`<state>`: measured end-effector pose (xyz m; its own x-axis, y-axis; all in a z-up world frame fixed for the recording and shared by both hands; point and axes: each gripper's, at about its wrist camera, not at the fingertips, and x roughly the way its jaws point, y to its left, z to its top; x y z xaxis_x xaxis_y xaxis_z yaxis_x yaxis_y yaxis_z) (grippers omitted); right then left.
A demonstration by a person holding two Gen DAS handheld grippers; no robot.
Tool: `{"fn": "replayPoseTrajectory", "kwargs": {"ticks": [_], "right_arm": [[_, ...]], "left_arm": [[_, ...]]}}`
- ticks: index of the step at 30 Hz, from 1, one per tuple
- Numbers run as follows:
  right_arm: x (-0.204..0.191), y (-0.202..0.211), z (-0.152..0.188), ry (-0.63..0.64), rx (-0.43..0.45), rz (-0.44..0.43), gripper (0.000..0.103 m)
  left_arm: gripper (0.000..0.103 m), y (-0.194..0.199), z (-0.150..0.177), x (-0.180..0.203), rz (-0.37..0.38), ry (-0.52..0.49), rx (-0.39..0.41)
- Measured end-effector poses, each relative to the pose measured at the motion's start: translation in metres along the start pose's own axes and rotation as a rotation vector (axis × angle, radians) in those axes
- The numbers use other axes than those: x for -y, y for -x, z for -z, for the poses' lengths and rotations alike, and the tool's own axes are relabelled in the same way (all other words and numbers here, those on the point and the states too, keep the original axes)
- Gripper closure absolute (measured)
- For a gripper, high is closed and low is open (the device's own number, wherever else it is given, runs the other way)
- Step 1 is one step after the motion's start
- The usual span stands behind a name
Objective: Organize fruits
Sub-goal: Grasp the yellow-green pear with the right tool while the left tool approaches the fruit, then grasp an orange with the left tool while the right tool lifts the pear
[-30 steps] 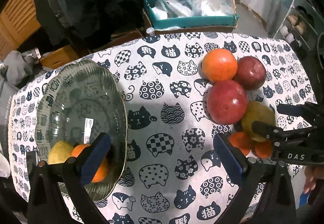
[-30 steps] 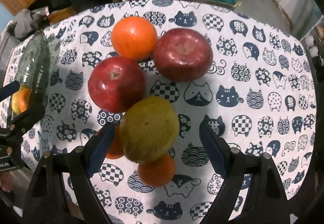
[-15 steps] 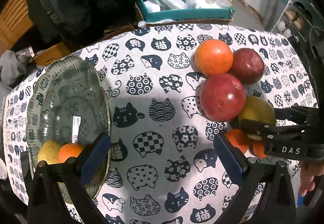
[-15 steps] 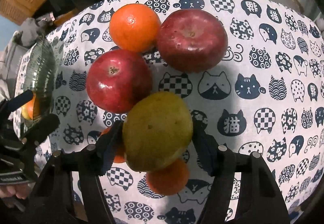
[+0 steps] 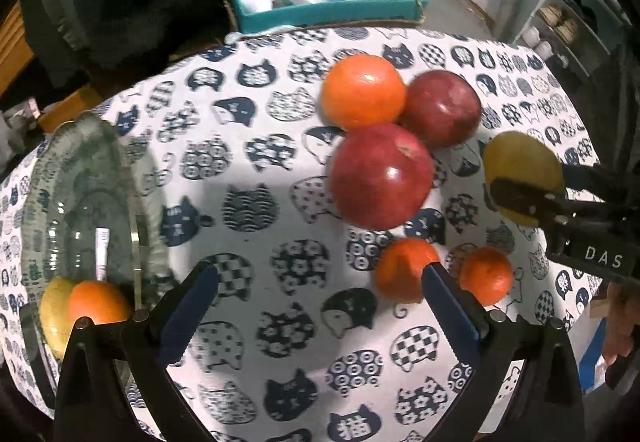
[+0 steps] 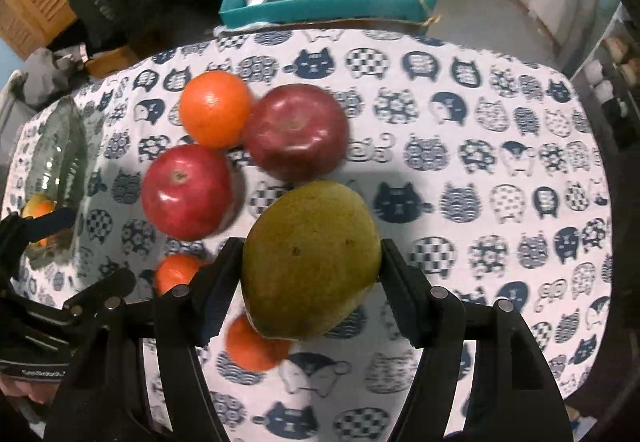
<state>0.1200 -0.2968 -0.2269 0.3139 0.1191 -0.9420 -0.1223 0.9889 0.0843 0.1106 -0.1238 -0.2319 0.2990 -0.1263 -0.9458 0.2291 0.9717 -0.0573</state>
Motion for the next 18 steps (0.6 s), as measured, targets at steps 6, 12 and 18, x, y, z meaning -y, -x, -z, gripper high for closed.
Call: {"fn": "replayPoseTrajectory", "kwargs": {"ticks": [6, 12, 18], "right_arm": [[0.024, -0.001, 0.016, -0.043, -0.012, 0.013, 0.035], [0.04, 0.0, 0.026, -0.092, -0.011, 0.003, 0.035], [0.047, -0.006, 0.033, -0.104, -0.02, 0.003, 0.035]], "left_arm": [[0.001, -0.012, 0.0, 0.019, 0.03, -0.027, -0.022], [0.001, -0.026, -0.002, 0.031, 0.066, -0.012, -0.048], [0.024, -0.038, 0.002, 0.037, 0.086, 0.0, -0.083]]}}
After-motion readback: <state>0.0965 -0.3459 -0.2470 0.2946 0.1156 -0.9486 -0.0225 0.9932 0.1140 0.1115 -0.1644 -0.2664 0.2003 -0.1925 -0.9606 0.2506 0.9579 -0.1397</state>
